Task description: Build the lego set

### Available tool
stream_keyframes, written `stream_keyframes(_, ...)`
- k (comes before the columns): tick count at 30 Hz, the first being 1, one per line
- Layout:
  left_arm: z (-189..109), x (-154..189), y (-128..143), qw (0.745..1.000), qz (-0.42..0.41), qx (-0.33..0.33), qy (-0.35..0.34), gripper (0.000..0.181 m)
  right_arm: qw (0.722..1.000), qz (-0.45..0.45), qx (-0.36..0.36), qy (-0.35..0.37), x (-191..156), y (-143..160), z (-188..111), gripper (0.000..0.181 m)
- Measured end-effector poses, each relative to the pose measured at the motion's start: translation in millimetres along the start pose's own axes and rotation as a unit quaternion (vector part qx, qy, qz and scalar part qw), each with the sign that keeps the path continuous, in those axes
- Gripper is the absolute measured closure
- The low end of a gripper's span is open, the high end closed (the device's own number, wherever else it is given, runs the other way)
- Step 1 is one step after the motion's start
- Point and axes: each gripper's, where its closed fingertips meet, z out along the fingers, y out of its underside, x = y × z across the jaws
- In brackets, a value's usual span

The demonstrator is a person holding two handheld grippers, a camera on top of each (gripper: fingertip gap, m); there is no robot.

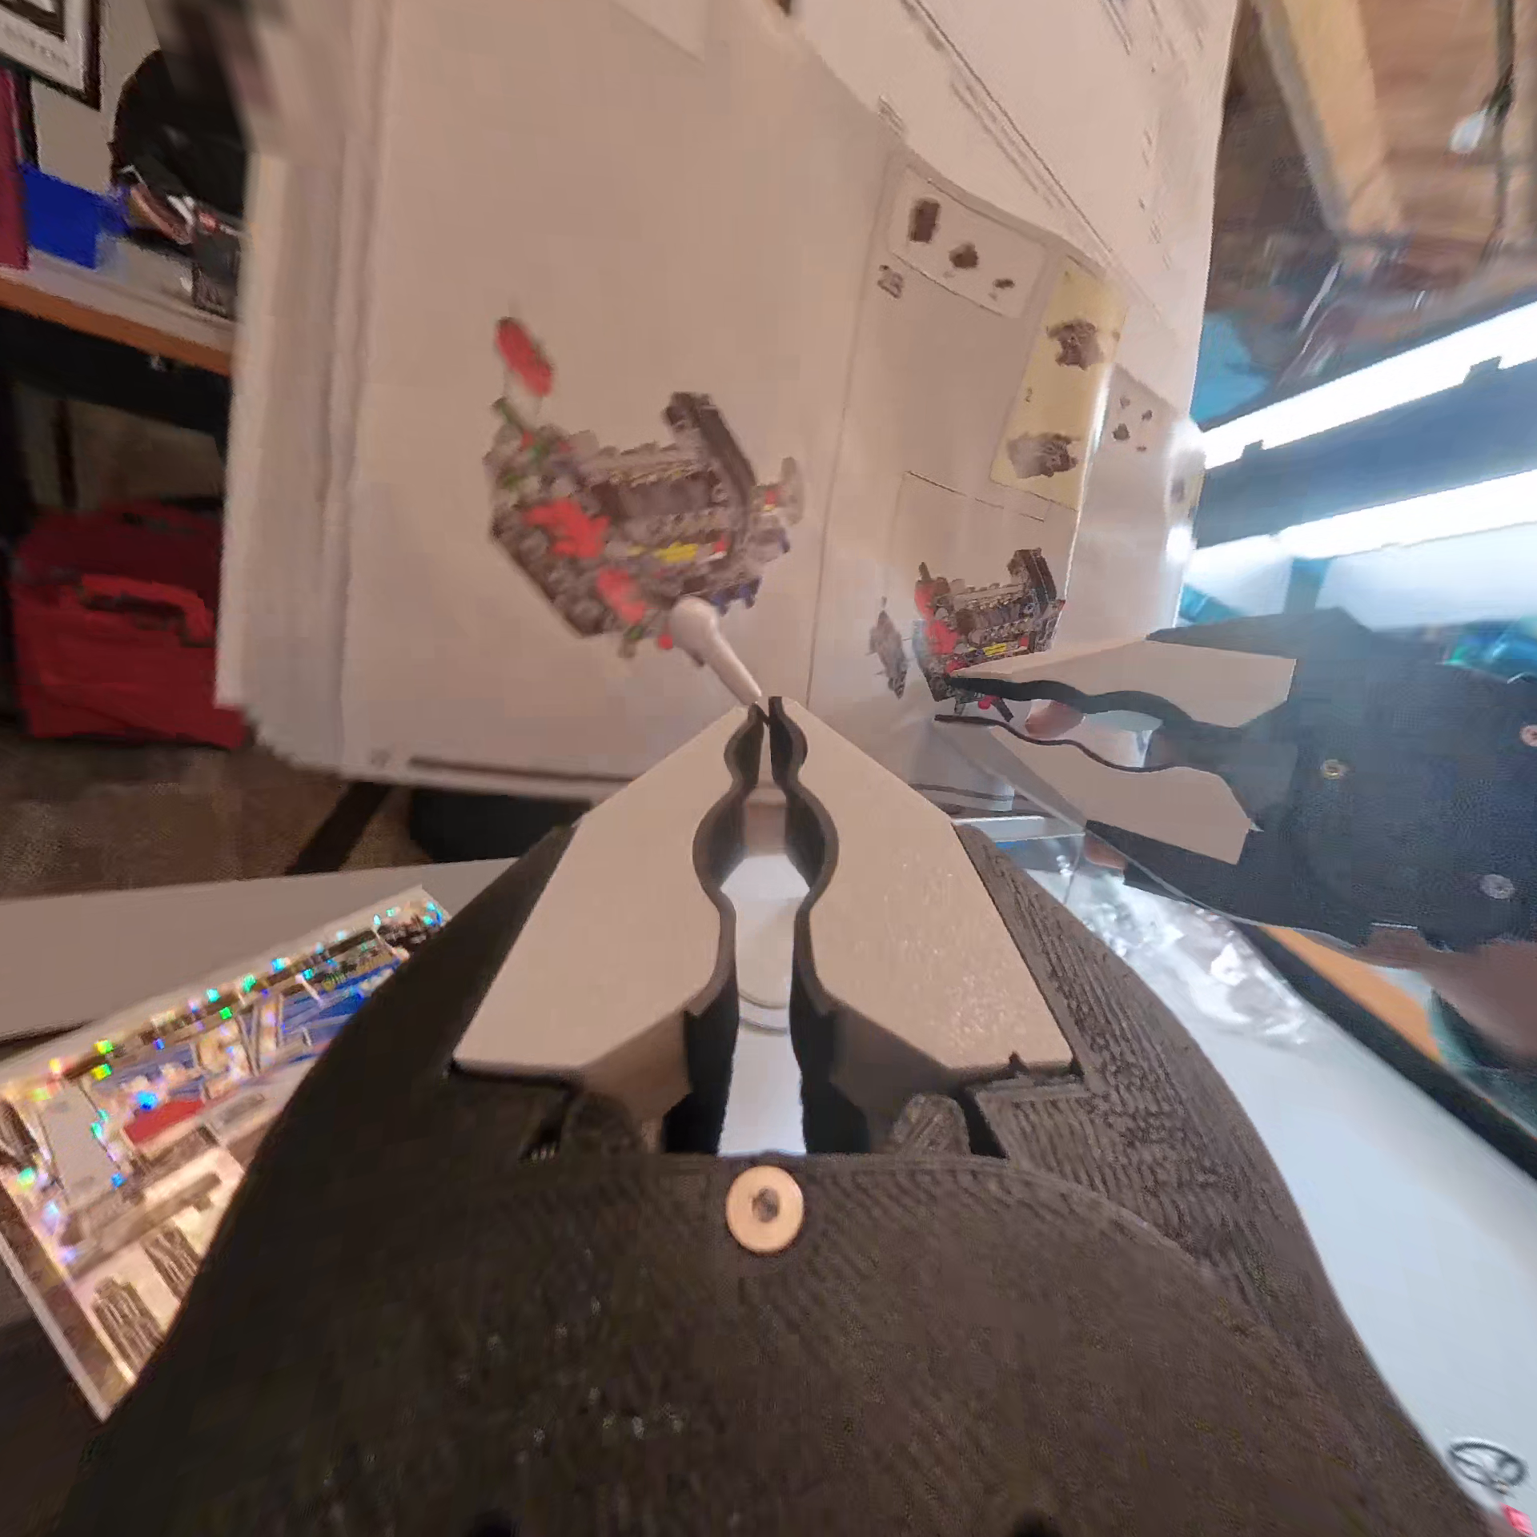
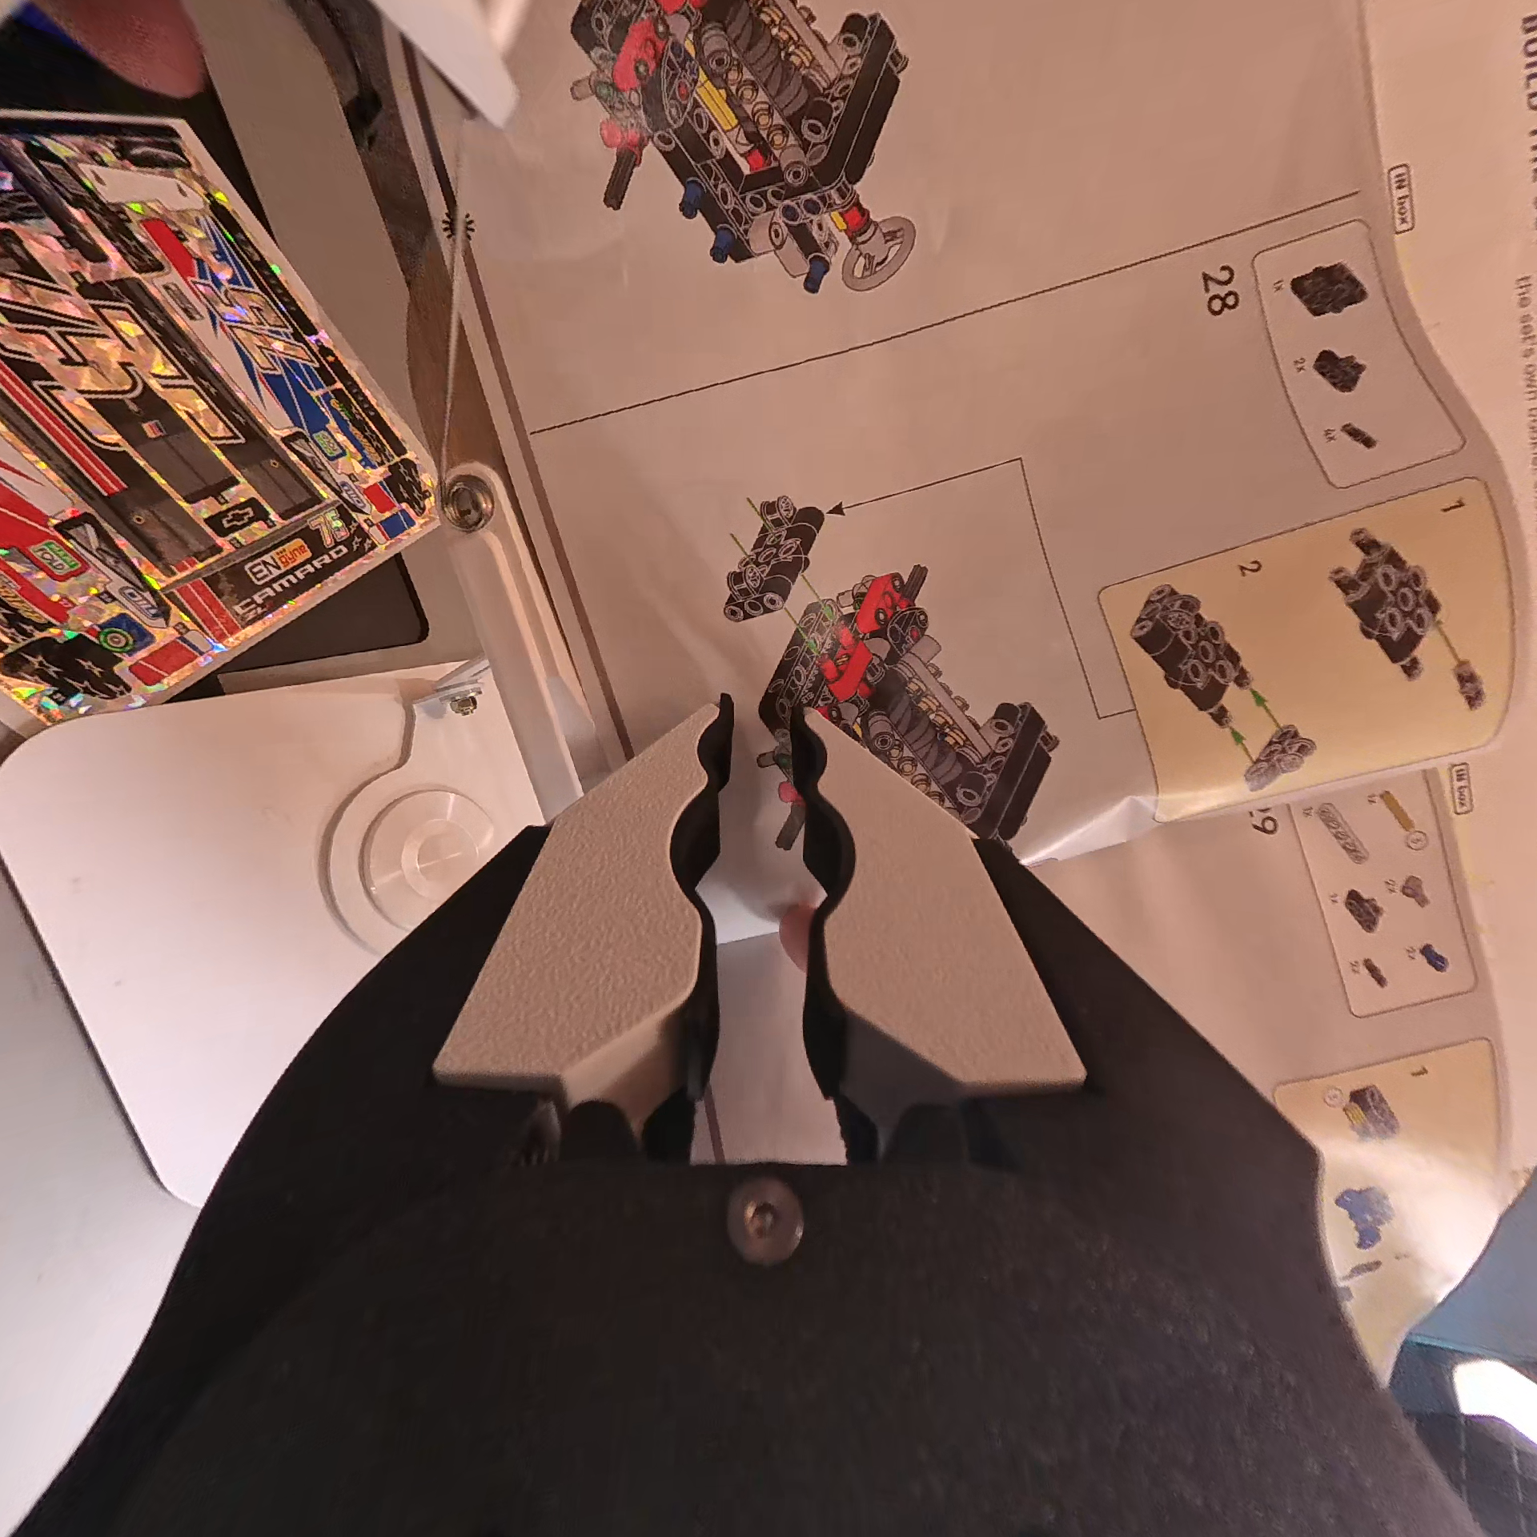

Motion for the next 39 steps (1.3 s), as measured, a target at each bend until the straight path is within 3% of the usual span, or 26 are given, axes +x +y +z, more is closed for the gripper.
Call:
stream_keyframes(4,29.7,31.8,-5.6,0.992,0.118,-0.046,0.007,0.181,1.000,0.011,0.001,-0.001,0.6,0.1,-0.1,0.169)
stream_keyframes(8,60.7,63.3,25.5,0.974,0.189,-0.118,0.041,0.181,0.999,0.038,0.010,-0.009,0.7,-0.5,-2.2,0.168)
stream_keyframes(10,66.7,66.3,36.8,0.964,0.237,-0.117,0.028,0.181,0.998,0.060,0.010,-0.025,-1.6,2.0,-4.5,0.168)
stream_keyframes(16,62.5,68.8,38.7,0.975,0.194,-0.093,0.046,0.181,0.991,0.122,0.045,-0.031,0.8,6.3,-21.4,0.161)
stream_keyframes(20,62.0,70.5,42.1,0.973,0.212,-0.082,0.036,0.181,0.985,0.164,0.056,0.014,22.9,16.2,-37.4,0.162)
stream_keyframes(26,59.8,72.3,46.6,0.980,0.183,-0.065,0.032,0.178,0.983,0.178,0.025,0.022,29.3,36.5,-29.0,0.161)
stream_keyframes(29,49.4,75.1,42.5,0.982,0.178,-0.045,0.039,0.166,0.982,0.184,0.029,0.022,26.4,34.2,-32.2,0.159)
stream_keyframes(33,23.0,66.5,33.1,0.982,0.186,-0.012,0.030,0.154,0.966,0.245,0.083,0.013,18.1,30.0,-64.0,0.156)
stream_keyframes(39,-14.2,21.8,4.5,0.974,0.220,0.014,-0.053,0.153,0.926,0.345,0.153,-0.007,-19.8,54.5,-158.5,0.154)
